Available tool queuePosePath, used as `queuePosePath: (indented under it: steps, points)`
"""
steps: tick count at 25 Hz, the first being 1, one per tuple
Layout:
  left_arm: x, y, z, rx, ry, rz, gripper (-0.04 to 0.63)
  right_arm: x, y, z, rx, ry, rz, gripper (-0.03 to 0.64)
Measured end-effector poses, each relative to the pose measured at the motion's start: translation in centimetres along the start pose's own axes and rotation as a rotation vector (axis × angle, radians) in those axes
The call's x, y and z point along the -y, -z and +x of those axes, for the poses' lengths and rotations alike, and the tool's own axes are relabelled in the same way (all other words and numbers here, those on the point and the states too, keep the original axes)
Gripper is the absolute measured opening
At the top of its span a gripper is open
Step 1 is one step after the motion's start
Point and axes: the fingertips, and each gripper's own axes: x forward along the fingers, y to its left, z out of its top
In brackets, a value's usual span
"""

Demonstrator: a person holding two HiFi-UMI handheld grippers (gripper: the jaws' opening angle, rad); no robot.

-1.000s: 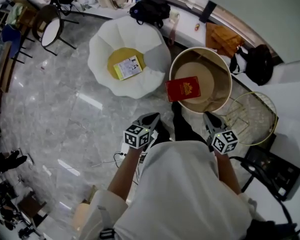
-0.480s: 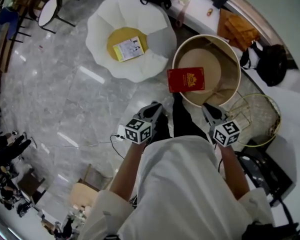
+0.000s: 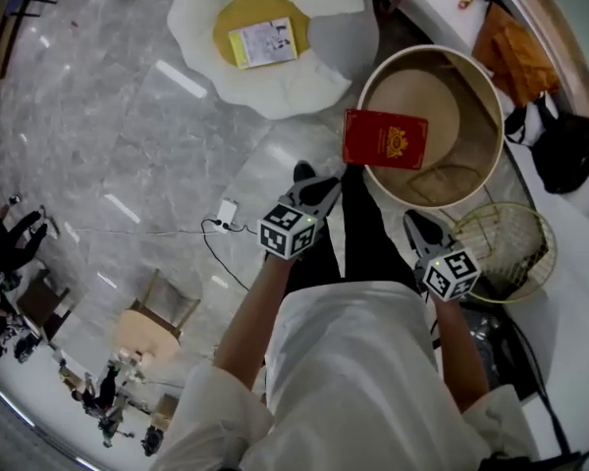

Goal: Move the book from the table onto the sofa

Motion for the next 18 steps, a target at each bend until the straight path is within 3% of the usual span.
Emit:
queuePosePath:
  steps: [7, 18]
  points:
    - [-3.5, 1.7, 3.6, -0.039, -0.017, -0.032, 0.054, 1.7, 0.7, 5.6, -0.035, -0.076, 0.011, 0.043]
    - [-10.4, 6.9, 10.5, -0.080, -0.022, -0.187, 0.109, 6.0, 3.0, 12.0, -0.137, -0.114, 0.018, 0.043]
